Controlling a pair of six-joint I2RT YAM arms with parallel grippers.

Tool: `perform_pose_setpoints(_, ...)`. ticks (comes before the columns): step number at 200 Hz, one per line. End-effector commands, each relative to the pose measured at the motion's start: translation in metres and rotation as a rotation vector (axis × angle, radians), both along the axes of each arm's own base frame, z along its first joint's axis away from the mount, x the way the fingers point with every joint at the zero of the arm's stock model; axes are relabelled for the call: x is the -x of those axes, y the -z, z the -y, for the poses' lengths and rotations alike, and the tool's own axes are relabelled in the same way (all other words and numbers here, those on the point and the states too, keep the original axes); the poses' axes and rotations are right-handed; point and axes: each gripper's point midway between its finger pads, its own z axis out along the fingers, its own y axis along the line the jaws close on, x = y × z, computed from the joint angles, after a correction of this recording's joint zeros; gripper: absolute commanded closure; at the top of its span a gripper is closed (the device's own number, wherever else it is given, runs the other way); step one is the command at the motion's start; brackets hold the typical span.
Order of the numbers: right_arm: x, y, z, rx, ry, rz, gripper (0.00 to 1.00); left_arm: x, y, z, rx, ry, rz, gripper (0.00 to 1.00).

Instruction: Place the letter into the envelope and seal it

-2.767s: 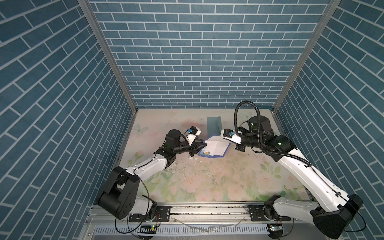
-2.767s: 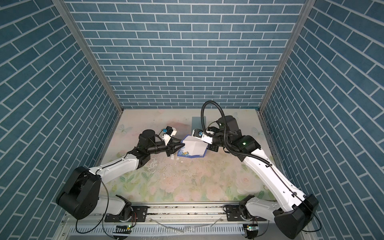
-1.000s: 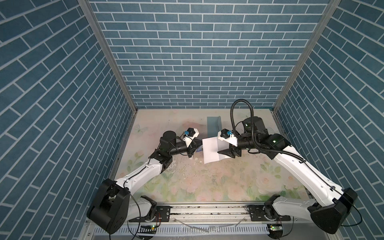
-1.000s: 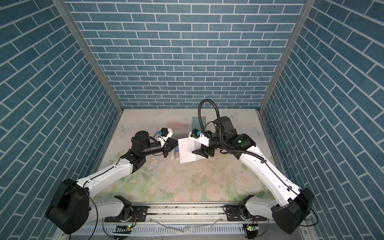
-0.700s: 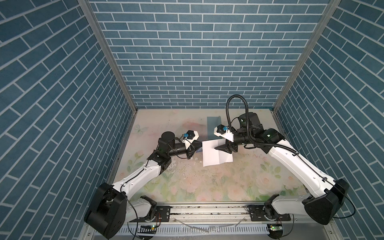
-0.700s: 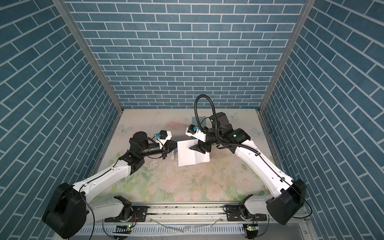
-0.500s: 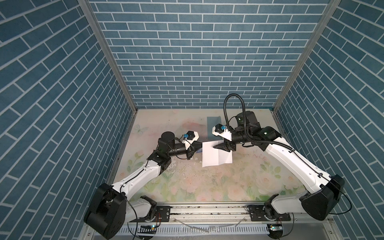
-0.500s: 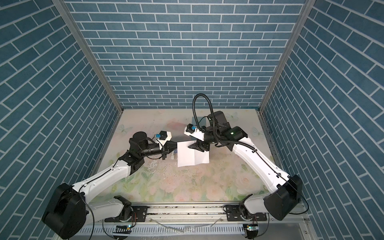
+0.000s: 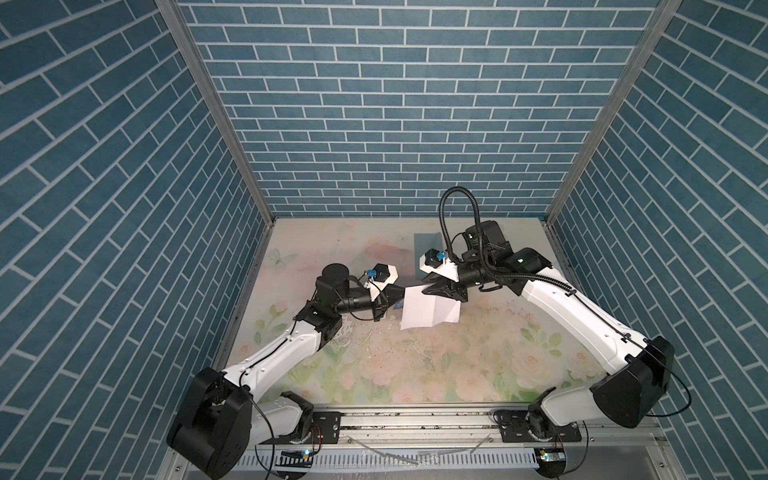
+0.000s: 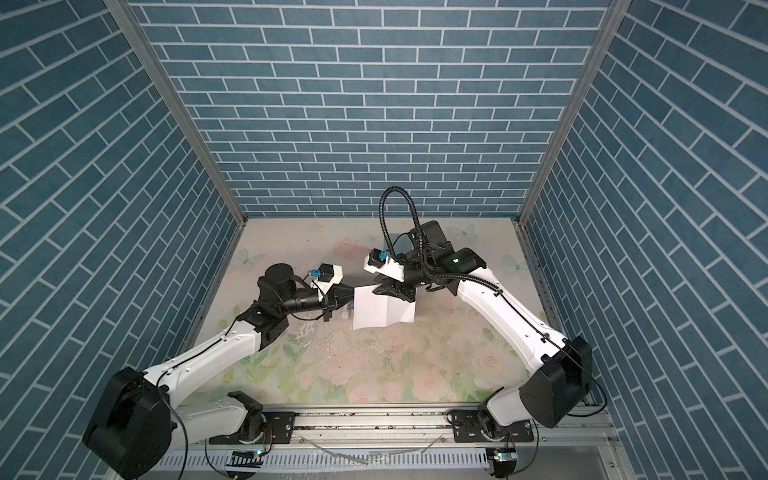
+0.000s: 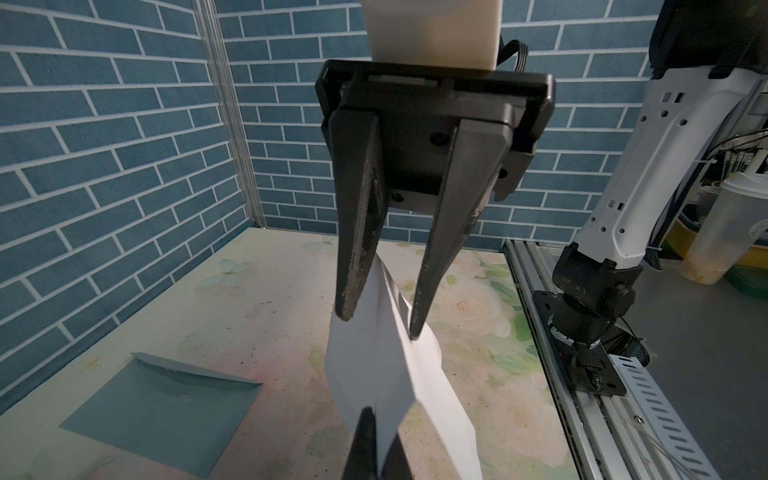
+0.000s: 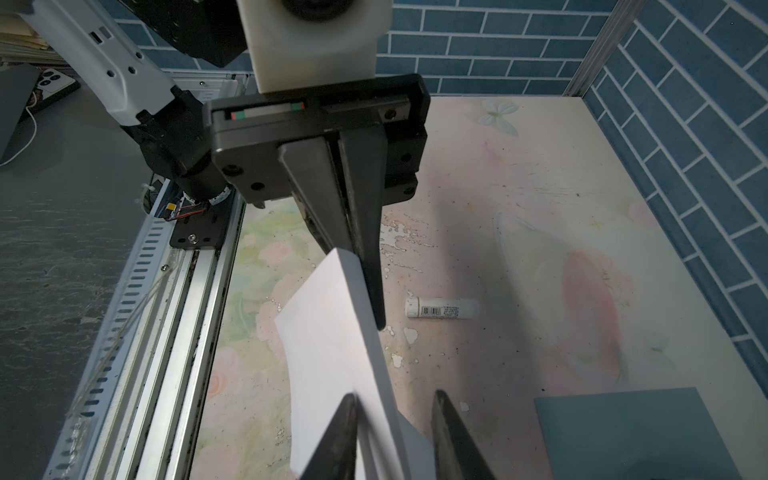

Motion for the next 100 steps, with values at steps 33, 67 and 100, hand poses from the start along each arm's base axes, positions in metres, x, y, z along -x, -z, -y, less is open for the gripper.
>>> perform_pose_setpoints(33,0.009,-0.004,0.000,-0.008,-0.067,0.028,0.84,0.008,0.001,0.000,-0.004,0.025,0.009,1.00)
perform_pose_setpoints(67,0.009,0.001,0.001,0.003,-0.070,0.043,0.92,0.008,0.001,0.000,-0.006,0.025,0.007,1.00)
perform_pose_setpoints(100,0.009,0.005,0.004,0.011,-0.074,0.071,0.96,0.009,0.002,-0.002,-0.017,0.015,0.017,0.94)
